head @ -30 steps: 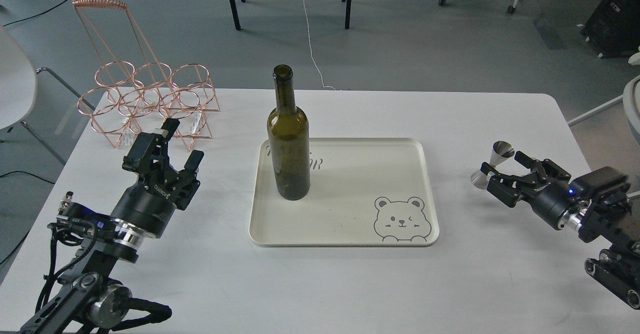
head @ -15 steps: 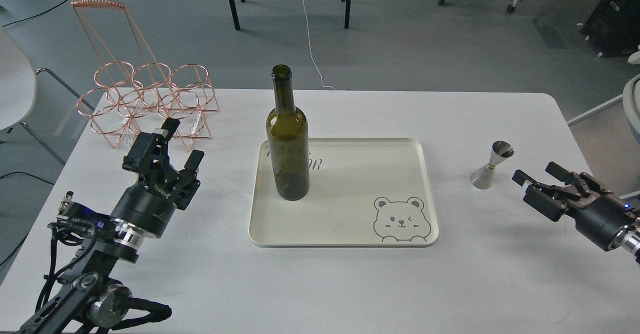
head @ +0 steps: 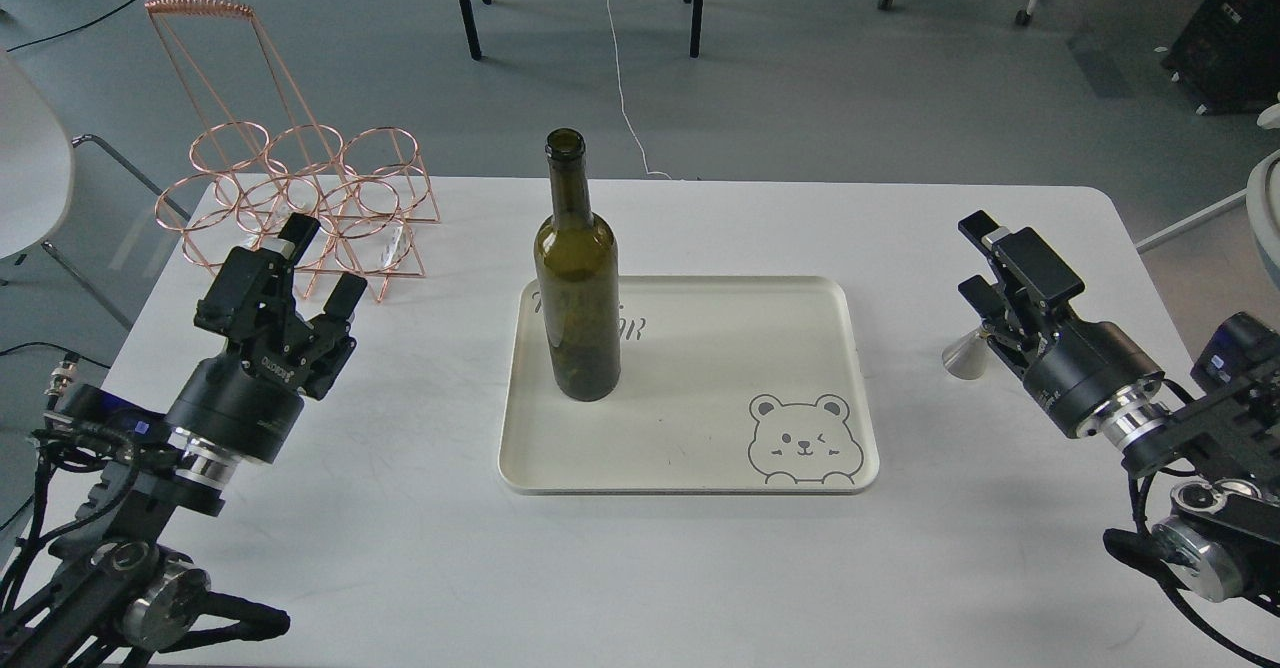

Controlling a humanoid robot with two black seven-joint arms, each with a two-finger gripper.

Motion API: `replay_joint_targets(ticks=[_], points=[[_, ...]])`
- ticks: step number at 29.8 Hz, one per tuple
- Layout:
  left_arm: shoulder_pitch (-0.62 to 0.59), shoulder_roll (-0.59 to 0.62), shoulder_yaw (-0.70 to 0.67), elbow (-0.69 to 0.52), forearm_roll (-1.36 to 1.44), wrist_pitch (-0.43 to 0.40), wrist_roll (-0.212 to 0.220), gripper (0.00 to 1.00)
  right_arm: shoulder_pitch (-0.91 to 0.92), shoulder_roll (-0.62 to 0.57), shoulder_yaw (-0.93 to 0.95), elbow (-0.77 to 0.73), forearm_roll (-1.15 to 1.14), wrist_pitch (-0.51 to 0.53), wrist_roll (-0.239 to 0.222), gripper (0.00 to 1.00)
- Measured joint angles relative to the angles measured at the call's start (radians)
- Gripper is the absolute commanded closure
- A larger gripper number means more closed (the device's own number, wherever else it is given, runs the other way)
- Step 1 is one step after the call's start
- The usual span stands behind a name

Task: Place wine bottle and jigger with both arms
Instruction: 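Raise the right gripper away from the jigger, then reach the left gripper to the neck of the green wine bottle and grasp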

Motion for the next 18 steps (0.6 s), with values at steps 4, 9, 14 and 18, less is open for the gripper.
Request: replay_joint_targets(ticks=[4,9,14,18], points=[[-0.033,0.059,0.000,-0.067,0.212,0.000,0.000,0.02,0.001,0.040,0.022,-0.020,0.150,0.014,0.000,0.01],[-0.152,0.133,0.007,-0.090,0.531,0.000,0.000,0.02,-0.009,0.050,0.025,-0.030,0.179,0.017,0.000,0.01],[-0.376,0.234,0.127,-0.083,0.772,-0.003,0.000,0.02,-0.010,0.050,0.027,-0.031,0.179,0.017,0.000,0.01],[-0.587,0.274,0.311,-0.039,0.824,-0.006,0.000,0.02,-0.011,0.050,0.027,-0.031,0.178,0.017,0.000,0.01]])
